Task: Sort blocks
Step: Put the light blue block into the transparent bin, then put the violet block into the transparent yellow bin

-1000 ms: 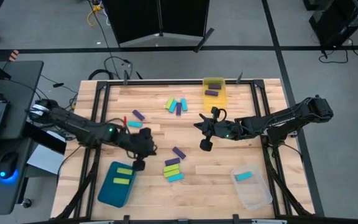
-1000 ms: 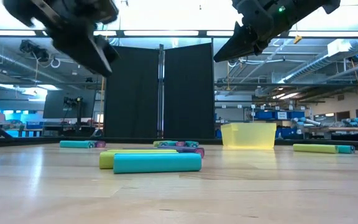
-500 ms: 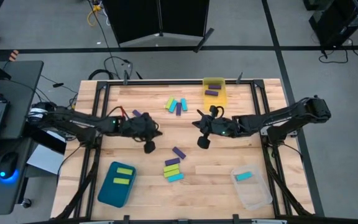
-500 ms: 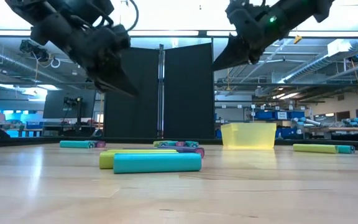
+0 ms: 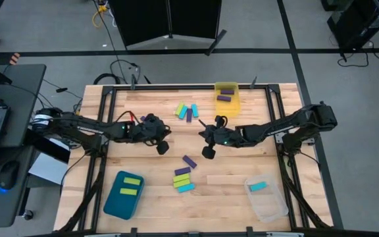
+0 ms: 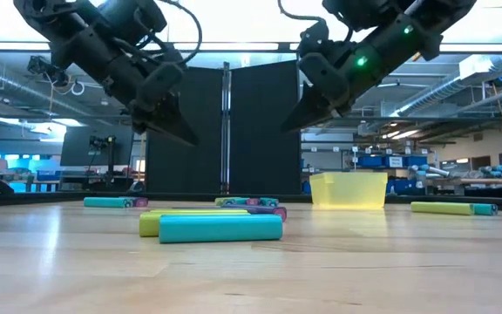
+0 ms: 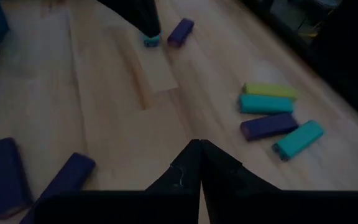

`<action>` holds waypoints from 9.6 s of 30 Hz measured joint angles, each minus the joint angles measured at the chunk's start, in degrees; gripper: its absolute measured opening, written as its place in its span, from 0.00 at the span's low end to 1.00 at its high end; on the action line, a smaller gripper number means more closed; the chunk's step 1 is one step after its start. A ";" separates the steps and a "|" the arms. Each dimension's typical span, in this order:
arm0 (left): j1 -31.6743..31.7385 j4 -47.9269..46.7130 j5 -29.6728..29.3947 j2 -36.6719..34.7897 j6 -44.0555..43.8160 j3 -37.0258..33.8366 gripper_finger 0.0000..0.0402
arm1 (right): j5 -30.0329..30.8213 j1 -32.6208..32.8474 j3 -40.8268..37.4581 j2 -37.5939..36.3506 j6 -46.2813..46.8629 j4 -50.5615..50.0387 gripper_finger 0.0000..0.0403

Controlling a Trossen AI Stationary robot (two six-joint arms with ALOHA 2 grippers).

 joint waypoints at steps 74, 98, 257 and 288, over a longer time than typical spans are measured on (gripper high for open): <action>8.83 31.37 5.34 3.80 -3.96 -13.52 0.02 | -8.12 -13.67 0.07 3.38 9.41 12.64 0.31; 8.83 31.31 3.77 3.80 -3.85 -13.52 0.02 | -3.12 -16.75 12.91 3.38 16.88 -13.81 0.58; 8.79 29.29 2.83 3.80 1.72 -13.54 0.02 | -29.74 48.21 -2.61 -7.81 49.59 -53.11 0.30; 8.79 29.19 2.83 3.80 1.63 -13.52 0.02 | -9.92 18.26 12.04 -7.81 29.98 -37.36 0.52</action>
